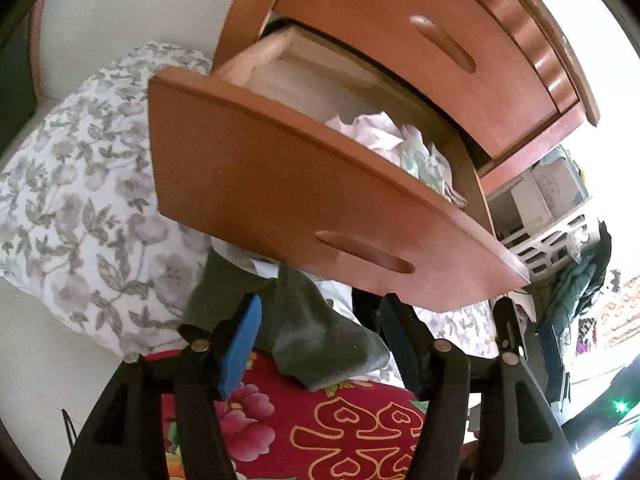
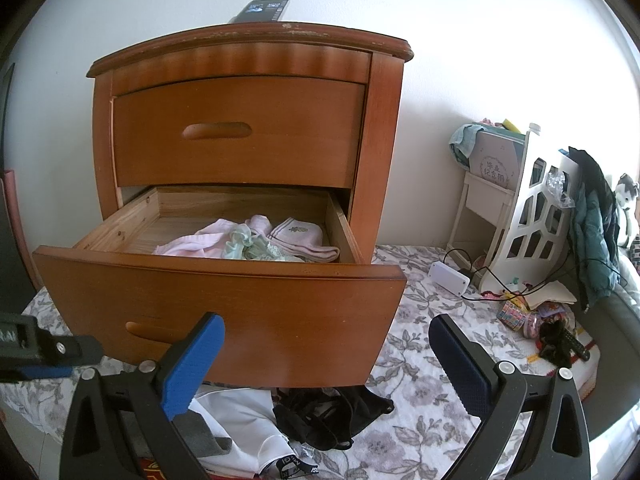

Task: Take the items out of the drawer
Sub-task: 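Lower the dark green cloth onto the bed and open the left gripper, then move the open left gripper back into the drawer over the pink shirt, then grasp the pink shirt in the drawer with the left gripper, then lift the pink shirt up out of the drawer with the left gripper, then lower the pink shirt onto the bed and open the left gripper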

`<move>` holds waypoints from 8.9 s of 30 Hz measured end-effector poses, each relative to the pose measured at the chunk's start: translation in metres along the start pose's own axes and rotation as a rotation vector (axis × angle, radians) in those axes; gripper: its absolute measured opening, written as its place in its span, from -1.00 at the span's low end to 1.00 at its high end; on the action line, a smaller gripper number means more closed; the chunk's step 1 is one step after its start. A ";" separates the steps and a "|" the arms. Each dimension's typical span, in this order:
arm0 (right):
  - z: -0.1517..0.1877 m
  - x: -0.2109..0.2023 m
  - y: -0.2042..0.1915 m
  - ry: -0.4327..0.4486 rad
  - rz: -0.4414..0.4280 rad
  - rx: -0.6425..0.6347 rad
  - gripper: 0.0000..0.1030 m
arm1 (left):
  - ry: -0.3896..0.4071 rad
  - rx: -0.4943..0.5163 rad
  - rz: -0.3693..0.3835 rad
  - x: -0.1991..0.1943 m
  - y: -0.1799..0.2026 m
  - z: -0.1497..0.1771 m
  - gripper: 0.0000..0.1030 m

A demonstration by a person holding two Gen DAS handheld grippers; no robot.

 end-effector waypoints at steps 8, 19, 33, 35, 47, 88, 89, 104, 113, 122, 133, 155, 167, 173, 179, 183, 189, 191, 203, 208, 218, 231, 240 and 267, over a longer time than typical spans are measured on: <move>0.000 0.000 -0.001 -0.003 0.000 -0.001 1.00 | 0.094 0.012 -0.063 -0.020 -0.004 -0.007 0.73; 0.000 0.000 0.000 -0.003 0.000 -0.001 1.00 | 0.214 0.142 -0.154 -0.043 0.010 -0.014 0.91; 0.001 0.000 0.000 -0.003 0.001 -0.003 1.00 | 0.326 0.191 -0.236 -0.057 0.018 -0.020 0.91; 0.001 0.001 0.000 -0.003 0.002 -0.003 1.00 | 0.342 0.190 -0.255 -0.059 0.017 -0.022 0.91; 0.003 0.001 0.001 -0.010 0.000 -0.001 1.00 | 0.255 0.280 -0.261 -0.045 0.040 -0.056 0.90; 0.008 0.034 0.016 -0.192 -0.057 0.089 1.00 | -0.401 0.346 -0.434 0.142 0.056 -0.153 0.70; 0.008 0.034 0.016 -0.193 -0.057 0.088 1.00 | -0.413 0.351 -0.442 0.146 0.057 -0.152 0.54; 0.009 0.036 0.016 -0.198 -0.060 0.096 1.00 | -0.478 0.371 -0.418 0.159 0.052 -0.149 -0.85; 0.009 0.035 0.017 -0.197 -0.055 0.090 1.00 | -0.423 0.344 -0.396 0.126 0.033 -0.159 -0.88; 0.008 0.035 0.016 -0.195 -0.053 0.090 1.00 | -0.227 0.394 -0.387 0.073 0.036 -0.164 -0.88; 0.006 0.033 0.017 -0.189 -0.045 0.084 1.00 | -0.024 0.430 -0.318 0.008 0.054 -0.172 -0.90; 0.007 0.033 0.016 -0.190 -0.045 0.084 1.00 | 0.161 0.465 -0.295 -0.053 0.091 -0.192 -0.90; 0.007 0.033 0.016 -0.184 -0.042 0.085 1.00 | 0.224 0.512 -0.267 -0.090 0.125 -0.189 -0.90; 0.007 0.031 0.015 -0.175 -0.038 0.080 1.00 | 0.252 0.529 -0.241 -0.111 0.146 -0.183 -0.90; 0.007 0.029 0.015 -0.164 -0.034 0.078 1.00 | 0.279 0.553 -0.203 -0.135 0.168 -0.169 -0.90; 0.006 0.028 0.015 -0.161 -0.033 0.080 1.00 | 0.297 0.587 -0.185 -0.149 0.181 -0.159 -0.90; 0.005 0.025 0.015 -0.144 -0.028 0.082 1.00 | 0.296 0.626 -0.147 -0.164 0.197 -0.140 -0.90; 0.005 0.024 0.015 -0.141 -0.027 0.082 1.00 | 0.291 0.638 -0.137 -0.168 0.201 -0.133 -0.90; 0.005 0.021 0.018 -0.119 -0.024 0.101 1.00 | 0.233 0.661 -0.141 -0.158 0.194 -0.099 -0.90; 0.005 0.021 0.018 -0.117 -0.023 0.104 1.00 | 0.175 0.655 -0.134 -0.142 0.184 -0.089 -0.90; 0.005 0.021 0.019 -0.116 -0.025 0.107 1.00 | 0.058 0.642 -0.139 -0.092 0.165 -0.072 -0.90; 0.005 0.022 0.020 -0.121 -0.029 0.117 1.00 | -0.122 0.523 -0.169 0.005 0.110 -0.046 -0.90; 0.005 0.022 0.021 -0.123 -0.029 0.120 1.00 | -0.173 0.442 -0.258 0.050 0.058 -0.039 -0.90; 0.005 0.022 0.021 -0.124 -0.029 0.120 1.00 | -0.307 0.311 -0.315 0.107 -0.007 -0.007 -0.87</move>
Point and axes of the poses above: each gripper's, at about its wrist camera, not at the fingertips, and x roughly the way its jaws point, y to its right, z to its underside, the point moved 2 cm from there along x, roughly the way its jaws point, and after that the axes turned 14 degrees about z, right-handed, at the moved point
